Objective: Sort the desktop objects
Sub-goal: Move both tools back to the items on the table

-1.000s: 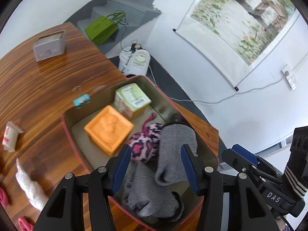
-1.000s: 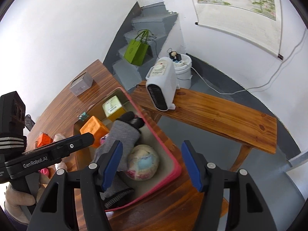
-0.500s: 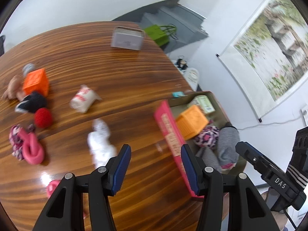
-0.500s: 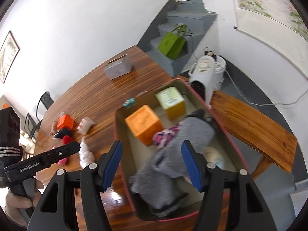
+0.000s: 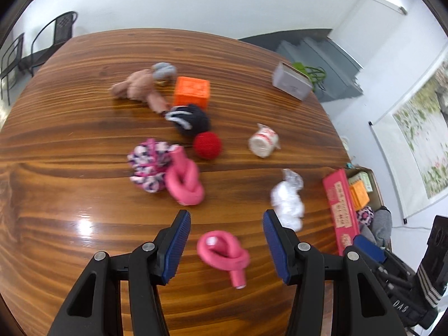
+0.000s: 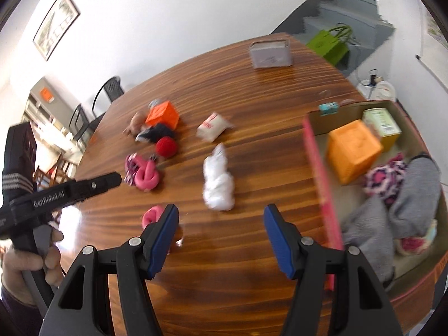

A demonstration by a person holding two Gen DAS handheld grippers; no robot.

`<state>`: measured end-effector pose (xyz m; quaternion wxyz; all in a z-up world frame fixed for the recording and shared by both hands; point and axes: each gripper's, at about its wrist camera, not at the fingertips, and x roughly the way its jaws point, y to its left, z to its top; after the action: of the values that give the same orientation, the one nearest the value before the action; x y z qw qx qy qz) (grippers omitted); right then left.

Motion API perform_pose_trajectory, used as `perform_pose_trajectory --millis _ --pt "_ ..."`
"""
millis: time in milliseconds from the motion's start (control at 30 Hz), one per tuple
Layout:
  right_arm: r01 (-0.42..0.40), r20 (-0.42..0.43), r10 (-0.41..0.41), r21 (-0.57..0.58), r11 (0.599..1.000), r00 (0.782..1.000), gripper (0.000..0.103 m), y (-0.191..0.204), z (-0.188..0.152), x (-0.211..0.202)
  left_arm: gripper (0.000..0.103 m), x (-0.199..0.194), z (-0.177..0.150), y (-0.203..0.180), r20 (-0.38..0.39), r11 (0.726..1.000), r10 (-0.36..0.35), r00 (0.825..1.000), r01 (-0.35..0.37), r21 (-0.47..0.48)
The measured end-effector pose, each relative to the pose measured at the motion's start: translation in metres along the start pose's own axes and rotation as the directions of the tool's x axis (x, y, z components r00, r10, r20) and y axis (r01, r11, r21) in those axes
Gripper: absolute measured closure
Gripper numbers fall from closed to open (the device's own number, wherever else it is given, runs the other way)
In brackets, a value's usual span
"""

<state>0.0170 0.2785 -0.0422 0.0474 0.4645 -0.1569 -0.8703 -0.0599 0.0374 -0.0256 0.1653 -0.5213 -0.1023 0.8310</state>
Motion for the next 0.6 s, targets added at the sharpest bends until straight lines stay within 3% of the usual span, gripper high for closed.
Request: perform_pose_trajectory --millis 267,600 --pt "-0.06 -0.135 0.044 -0.118 0.991 0.99 0.036 0.06 -0.016 0.053 0.048 -0.009 -0.006 0.05 -0.007 0.998 0.025 1.0 -0.025 -0.052" --pt "-0.026 -0.184 -0.01 -0.192 0.981 0.983 0.036 0.099 -0.016 0.104 0.048 -0.013 -0.004 0.096 -0.025 0.996 0.026 0.999 -0.028 -0.082"
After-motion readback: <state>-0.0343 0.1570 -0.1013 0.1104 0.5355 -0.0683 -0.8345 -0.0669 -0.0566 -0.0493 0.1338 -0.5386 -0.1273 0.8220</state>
